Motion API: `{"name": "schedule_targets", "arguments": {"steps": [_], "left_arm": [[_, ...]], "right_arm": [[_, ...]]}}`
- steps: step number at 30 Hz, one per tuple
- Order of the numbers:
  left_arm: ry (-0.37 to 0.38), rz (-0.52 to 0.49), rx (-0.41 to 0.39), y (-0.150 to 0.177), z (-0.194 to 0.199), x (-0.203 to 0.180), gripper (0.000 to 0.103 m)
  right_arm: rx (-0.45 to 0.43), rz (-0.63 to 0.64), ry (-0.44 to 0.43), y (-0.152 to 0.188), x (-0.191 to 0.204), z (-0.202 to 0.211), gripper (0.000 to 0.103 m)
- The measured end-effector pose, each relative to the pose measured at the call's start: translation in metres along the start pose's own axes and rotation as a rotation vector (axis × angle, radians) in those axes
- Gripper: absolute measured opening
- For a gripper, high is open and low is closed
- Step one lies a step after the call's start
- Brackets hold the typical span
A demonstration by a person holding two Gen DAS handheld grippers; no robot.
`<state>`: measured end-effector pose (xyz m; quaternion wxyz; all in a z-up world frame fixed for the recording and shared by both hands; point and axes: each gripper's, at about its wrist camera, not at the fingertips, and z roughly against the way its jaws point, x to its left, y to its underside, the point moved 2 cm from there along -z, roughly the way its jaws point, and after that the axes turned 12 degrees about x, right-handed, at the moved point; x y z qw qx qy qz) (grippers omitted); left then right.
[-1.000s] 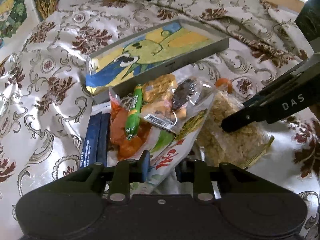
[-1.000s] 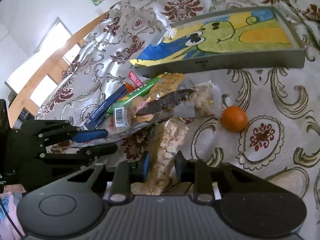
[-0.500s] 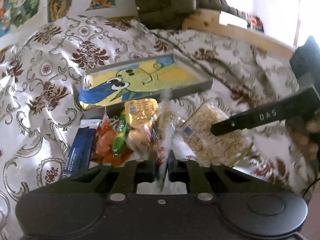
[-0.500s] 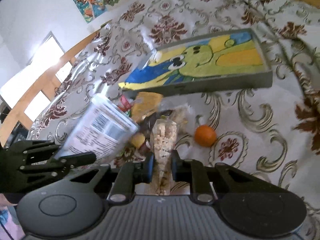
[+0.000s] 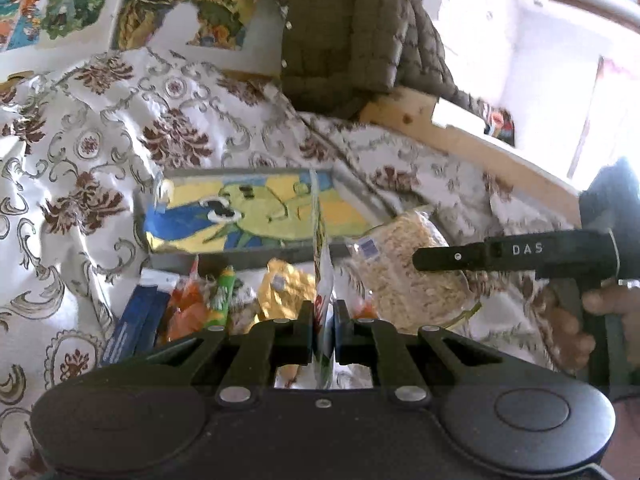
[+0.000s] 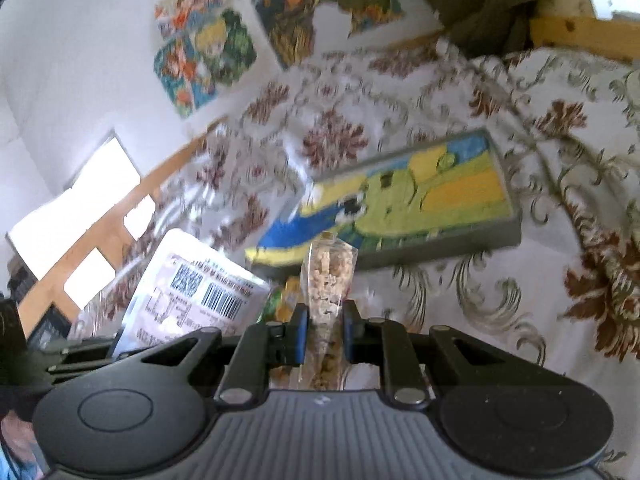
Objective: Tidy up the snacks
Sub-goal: 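Lift the rice cracker bag with the right tool while the left tool lifts the white packet over the tray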
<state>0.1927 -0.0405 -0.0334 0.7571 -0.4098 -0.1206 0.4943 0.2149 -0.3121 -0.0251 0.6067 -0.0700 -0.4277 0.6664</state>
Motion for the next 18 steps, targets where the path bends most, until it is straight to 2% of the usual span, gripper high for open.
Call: {"name": "schedule_targets", "arguments": {"steps": [5, 9, 12, 18], "left_arm": [[-0.05, 0.022, -0.053, -0.016, -0.009, 0.007, 0.01], [-0.046, 0.068, -0.099, -0.037, -0.023, 0.014, 0.01], [-0.042, 0.073, -0.151, -0.057, -0.034, 0.014, 0.01], [-0.042, 0.1, -0.196, -0.098, -0.077, 0.019, 0.01]], "right_arm": [[-0.093, 0.023, 0.056, -0.008, 0.004, -0.001, 0.019], [-0.149, 0.049, 0.091, -0.022, 0.002, -0.009, 0.019], [-0.183, 0.02, 0.078, -0.034, -0.007, -0.015, 0.019], [-0.247, -0.045, 0.036, -0.069, -0.034, -0.04, 0.019]]}}
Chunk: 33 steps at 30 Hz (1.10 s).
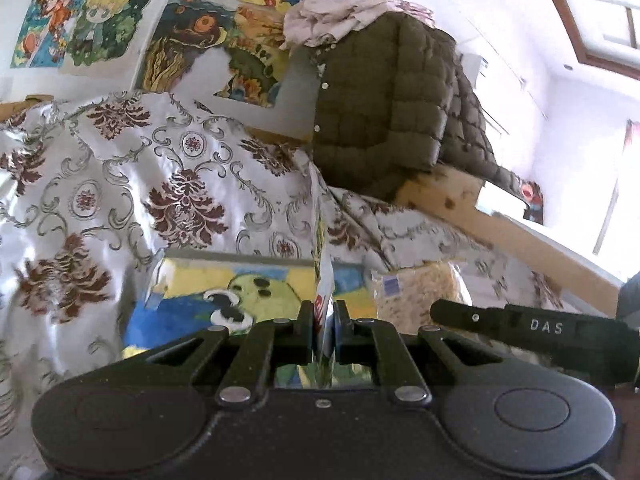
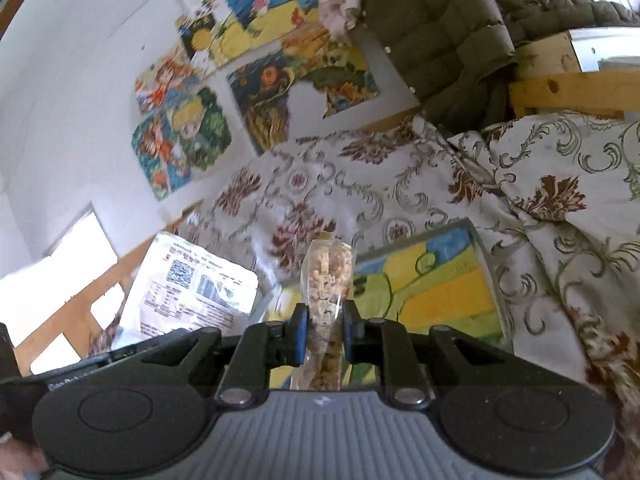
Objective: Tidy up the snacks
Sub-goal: 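Lift the rice cracker bag with the right tool while the left tool lifts the white packet over the tray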
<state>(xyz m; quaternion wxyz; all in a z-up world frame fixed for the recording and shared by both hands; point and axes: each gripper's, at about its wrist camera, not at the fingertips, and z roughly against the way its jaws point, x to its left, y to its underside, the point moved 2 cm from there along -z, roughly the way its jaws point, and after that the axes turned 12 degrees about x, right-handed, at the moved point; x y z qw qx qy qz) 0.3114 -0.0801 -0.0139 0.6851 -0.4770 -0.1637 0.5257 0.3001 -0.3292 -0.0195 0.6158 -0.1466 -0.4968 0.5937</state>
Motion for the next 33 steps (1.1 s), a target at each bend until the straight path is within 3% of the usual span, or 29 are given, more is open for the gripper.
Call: {"name": "schedule_targets", "arguments": {"steps": [12, 23, 29, 33], "left_arm": [[-0.075, 0.175, 0.002, -0.011, -0.062, 0.053, 0.01], [-0.123, 0.242, 0.004, -0.013, -0.078, 0.087, 0.01], [-0.16, 0.24, 0.062, -0.008, -0.088, 0.091, 0.013], [-0.224, 0.201, 0.097, -0.006, -0.092, 0.09, 0.018]], "right_arm": [[0.012, -0.152, 0.004, -0.023, -0.051, -0.074, 0.019], [0.119, -0.117, 0.083, -0.004, -0.051, -0.103, 0.022], [0.153, -0.026, 0.171, -0.003, -0.037, -0.103, 0.027], [0.168, 0.021, 0.231, -0.003, -0.031, -0.1, 0.032]]}}
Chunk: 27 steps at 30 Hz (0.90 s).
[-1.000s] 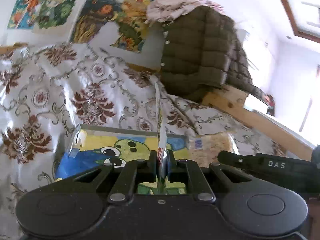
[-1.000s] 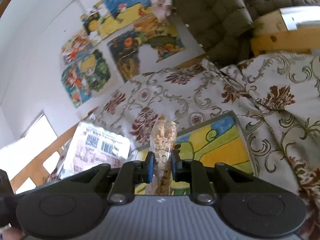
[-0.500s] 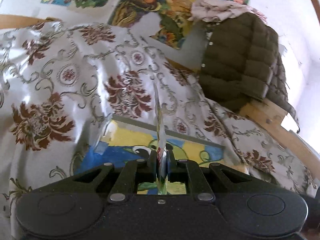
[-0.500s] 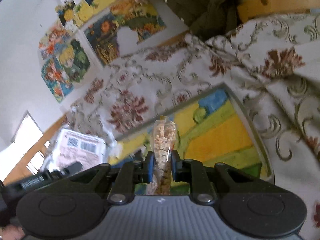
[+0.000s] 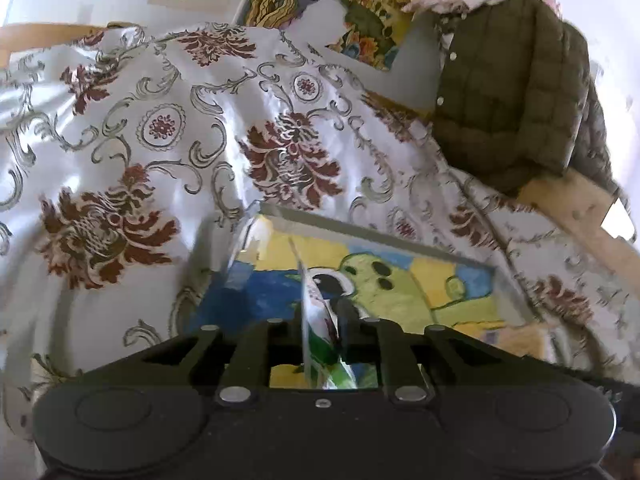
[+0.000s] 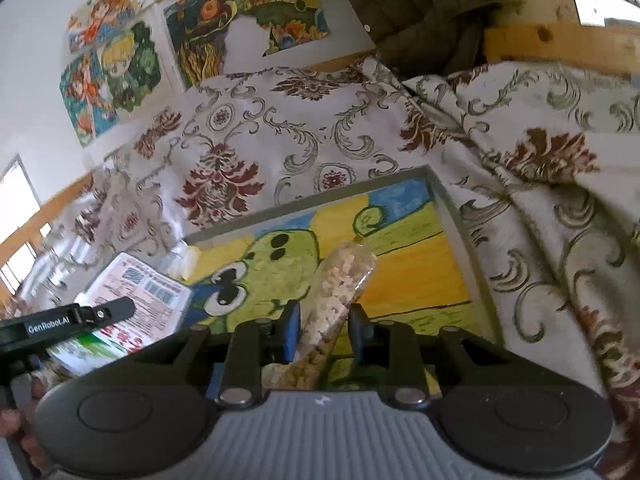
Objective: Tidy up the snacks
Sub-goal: 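Lift the rice cracker bag with the right tool while the left tool lifts the white packet over the tray, then open the right tool to drop the crackers in the tray while the left tool releases the packet there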
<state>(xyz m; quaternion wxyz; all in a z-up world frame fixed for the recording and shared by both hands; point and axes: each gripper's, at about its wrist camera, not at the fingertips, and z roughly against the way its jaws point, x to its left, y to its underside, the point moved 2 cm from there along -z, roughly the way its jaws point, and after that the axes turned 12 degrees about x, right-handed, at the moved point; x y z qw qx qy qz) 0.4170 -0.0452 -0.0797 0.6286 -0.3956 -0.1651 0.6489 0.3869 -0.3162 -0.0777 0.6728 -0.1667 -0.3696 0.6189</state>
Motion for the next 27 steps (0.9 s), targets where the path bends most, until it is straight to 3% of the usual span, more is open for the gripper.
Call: {"name": "schedule_targets", "arguments": {"steps": [2, 4, 9, 12, 19, 27], "left_arm": [[-0.047, -0.046, 0.021, 0.0, -0.002, -0.003, 0.021], [-0.089, -0.086, 0.042, 0.001, -0.005, -0.005, 0.028], [-0.15, -0.136, 0.026, 0.003, -0.001, -0.011, 0.08], [-0.186, -0.183, -0.019, 0.002, 0.007, -0.02, 0.094], [-0.185, -0.243, -0.079, 0.004, 0.028, -0.042, 0.102], [-0.088, -0.227, -0.164, 0.009, 0.079, -0.063, 0.102]], "right_arm": [[0.01, 0.014, 0.033, -0.001, 0.002, 0.0, 0.036], [0.022, 0.028, 0.062, -0.002, 0.002, 0.0, 0.059], [0.025, 0.048, 0.103, 0.001, 0.003, 0.003, 0.078], [0.012, 0.059, 0.113, 0.001, 0.005, 0.008, 0.084], [-0.05, 0.095, 0.113, 0.0, 0.013, 0.031, 0.097], [-0.192, 0.145, 0.118, 0.003, 0.02, 0.087, 0.103]]}}
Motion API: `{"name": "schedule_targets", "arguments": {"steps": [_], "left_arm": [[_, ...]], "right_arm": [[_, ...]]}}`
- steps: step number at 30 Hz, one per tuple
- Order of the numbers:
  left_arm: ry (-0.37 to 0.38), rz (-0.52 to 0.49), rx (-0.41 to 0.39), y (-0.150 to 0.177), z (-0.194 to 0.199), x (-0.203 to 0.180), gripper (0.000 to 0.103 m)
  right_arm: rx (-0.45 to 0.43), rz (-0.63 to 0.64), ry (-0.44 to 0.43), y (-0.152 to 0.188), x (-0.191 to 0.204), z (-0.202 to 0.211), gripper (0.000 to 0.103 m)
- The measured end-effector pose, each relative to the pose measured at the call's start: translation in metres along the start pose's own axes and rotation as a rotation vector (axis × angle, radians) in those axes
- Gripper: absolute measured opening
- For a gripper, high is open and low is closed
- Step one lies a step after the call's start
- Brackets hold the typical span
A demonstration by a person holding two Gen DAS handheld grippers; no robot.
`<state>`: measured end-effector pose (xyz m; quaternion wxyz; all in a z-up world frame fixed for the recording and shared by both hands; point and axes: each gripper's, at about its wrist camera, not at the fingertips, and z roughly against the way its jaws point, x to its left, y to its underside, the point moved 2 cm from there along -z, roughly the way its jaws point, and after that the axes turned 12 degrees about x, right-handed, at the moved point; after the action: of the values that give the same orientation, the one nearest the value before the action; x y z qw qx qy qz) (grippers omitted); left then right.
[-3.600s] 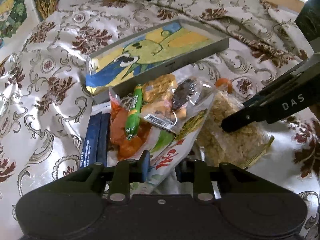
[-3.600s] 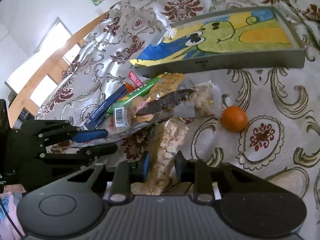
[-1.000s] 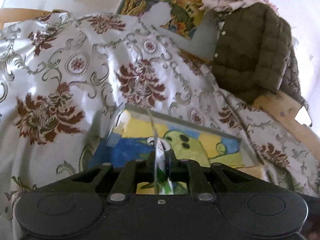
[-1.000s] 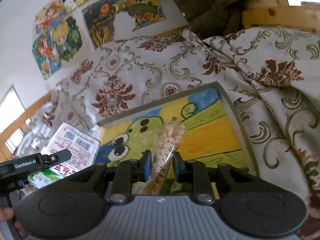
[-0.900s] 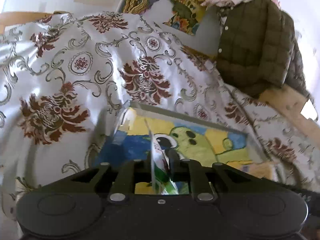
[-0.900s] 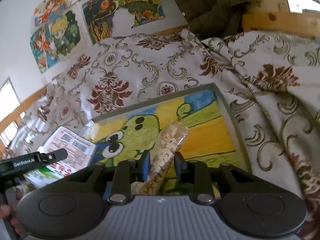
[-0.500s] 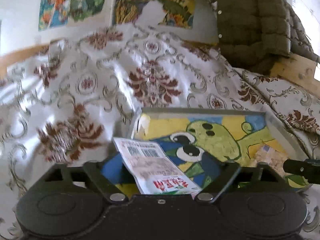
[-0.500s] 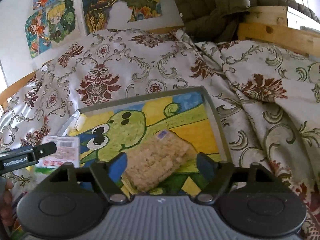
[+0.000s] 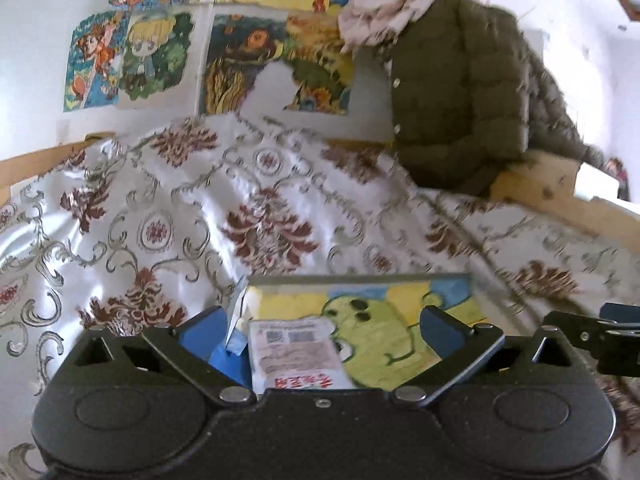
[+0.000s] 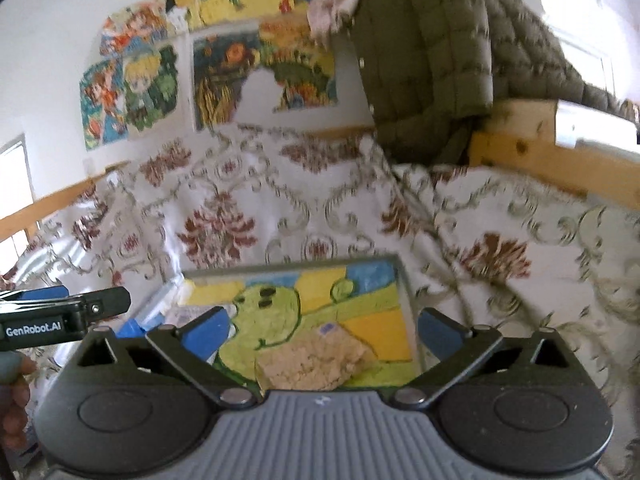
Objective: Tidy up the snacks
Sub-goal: 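Open the right tool to drop the crackers in the tray while the left tool releases the packet there, then move both tools back toward the remaining snack pile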
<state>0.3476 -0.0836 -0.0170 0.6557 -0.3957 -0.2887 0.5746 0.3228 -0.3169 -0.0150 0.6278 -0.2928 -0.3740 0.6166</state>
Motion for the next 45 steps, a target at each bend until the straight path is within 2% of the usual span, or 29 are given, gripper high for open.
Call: {"name": "schedule_targets", "arguments": {"steps": [7, 12, 18, 25, 37, 41, 45], "left_arm": [[0.026, -0.006, -0.065, 0.003, 0.06, -0.01, 0.102], [0.006, -0.016, -0.103, 0.017, 0.104, -0.011, 0.102], [-0.035, -0.041, -0.039, 0.046, 0.134, 0.0, 0.102], [-0.071, -0.041, -0.004, 0.082, 0.174, 0.011, 0.102], [-0.063, -0.007, 0.017, 0.121, 0.216, 0.004, 0.102], [-0.056, -0.031, 0.039, 0.133, 0.222, -0.002, 0.102], [-0.056, -0.042, 0.053, 0.139, 0.225, -0.005, 0.102]], "right_arm": [[-0.1, 0.028, -0.005, -0.008, 0.007, 0.048, 0.103], [-0.134, 0.045, -0.024, 0.003, 0.012, 0.082, 0.103], [-0.108, 0.074, -0.074, 0.029, 0.017, 0.117, 0.103], [-0.074, 0.074, -0.061, 0.054, 0.021, 0.149, 0.103], [-0.038, 0.032, -0.047, 0.093, 0.02, 0.196, 0.103], [-0.038, 0.024, -0.025, 0.1, 0.019, 0.206, 0.103], [0.002, 0.014, -0.01, 0.106, 0.021, 0.208, 0.103]]}}
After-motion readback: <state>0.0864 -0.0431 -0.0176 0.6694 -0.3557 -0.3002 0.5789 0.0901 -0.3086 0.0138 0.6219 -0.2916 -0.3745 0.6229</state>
